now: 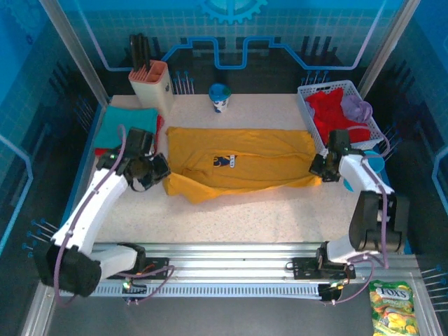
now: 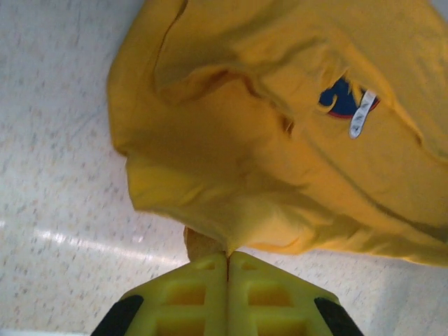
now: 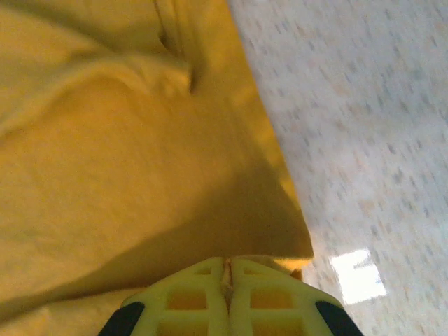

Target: Fold and stack the t-shirts

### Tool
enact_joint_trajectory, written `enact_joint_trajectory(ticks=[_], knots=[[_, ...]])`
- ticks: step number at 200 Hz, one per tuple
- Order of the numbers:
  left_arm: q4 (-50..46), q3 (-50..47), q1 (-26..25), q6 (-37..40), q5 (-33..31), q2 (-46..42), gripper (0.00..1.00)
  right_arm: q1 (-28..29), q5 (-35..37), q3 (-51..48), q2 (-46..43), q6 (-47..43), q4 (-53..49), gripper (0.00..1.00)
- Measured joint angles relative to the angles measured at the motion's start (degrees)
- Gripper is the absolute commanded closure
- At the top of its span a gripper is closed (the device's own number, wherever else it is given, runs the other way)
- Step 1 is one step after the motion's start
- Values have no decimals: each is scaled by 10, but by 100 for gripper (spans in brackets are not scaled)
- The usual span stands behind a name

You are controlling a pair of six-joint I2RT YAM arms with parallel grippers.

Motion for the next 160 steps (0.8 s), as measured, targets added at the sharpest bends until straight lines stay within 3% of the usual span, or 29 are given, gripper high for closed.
enact_joint_trajectory(ticks=[77,160], knots=[[36,162,52,55,6,151,100,4,-17,130,158,-10,-13,100],[50,262,70,84,10,291,100,10,-14,228,233,-12,-26,100]])
